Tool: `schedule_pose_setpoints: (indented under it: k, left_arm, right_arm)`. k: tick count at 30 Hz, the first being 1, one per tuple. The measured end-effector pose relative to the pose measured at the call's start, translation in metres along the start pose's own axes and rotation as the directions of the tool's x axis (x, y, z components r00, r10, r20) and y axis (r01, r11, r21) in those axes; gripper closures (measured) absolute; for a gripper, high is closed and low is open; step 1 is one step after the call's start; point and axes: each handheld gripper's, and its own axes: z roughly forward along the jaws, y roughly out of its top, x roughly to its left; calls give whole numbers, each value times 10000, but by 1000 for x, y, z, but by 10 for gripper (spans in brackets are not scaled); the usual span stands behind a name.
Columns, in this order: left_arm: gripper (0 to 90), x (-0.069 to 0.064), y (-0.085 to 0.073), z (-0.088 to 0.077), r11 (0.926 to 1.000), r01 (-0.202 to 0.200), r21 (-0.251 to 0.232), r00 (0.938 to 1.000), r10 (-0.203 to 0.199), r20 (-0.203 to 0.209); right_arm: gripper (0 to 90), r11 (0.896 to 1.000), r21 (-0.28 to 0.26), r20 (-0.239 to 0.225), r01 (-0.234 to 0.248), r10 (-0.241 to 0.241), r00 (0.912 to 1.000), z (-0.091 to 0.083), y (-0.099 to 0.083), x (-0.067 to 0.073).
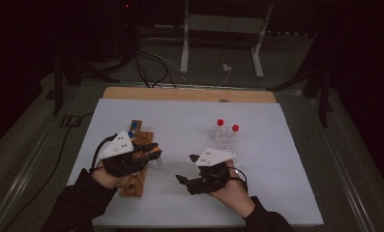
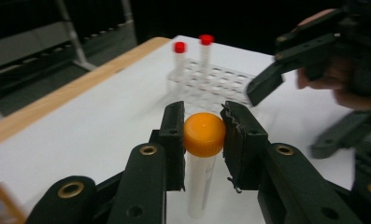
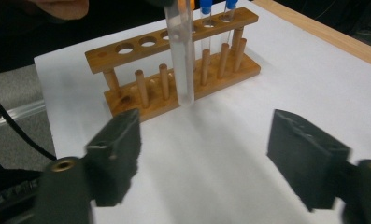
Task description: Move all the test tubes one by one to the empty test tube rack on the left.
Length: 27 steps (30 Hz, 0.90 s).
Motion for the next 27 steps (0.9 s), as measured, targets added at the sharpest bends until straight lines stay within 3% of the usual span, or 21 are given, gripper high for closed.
schedule_pose_setpoints:
  k: [7, 9, 18, 27]
  left_arm:
    - [717, 9, 1, -15, 10000, 60, -76, 9984, -64, -565]
    - [716, 11, 0, -18, 9999, 109, -103, 9977, -115, -674]
    - [716, 20, 0, -32, 9997, 197, -176, 9917, -218, -1271]
    - [716, 27, -3, -41, 9991, 324, -266, 9807, -369, -1921]
  right_arm:
    - [21, 9997, -120, -78, -194, 193, 9998, -1, 0, -2]
    - [0, 9993, -212, -109, -298, 296, 9995, -2, 0, -3]
    - [0, 9987, -321, -113, -391, 388, 9992, -4, 0, -5]
    - [0, 9980, -486, -121, -415, 410, 9991, -5, 0, -5]
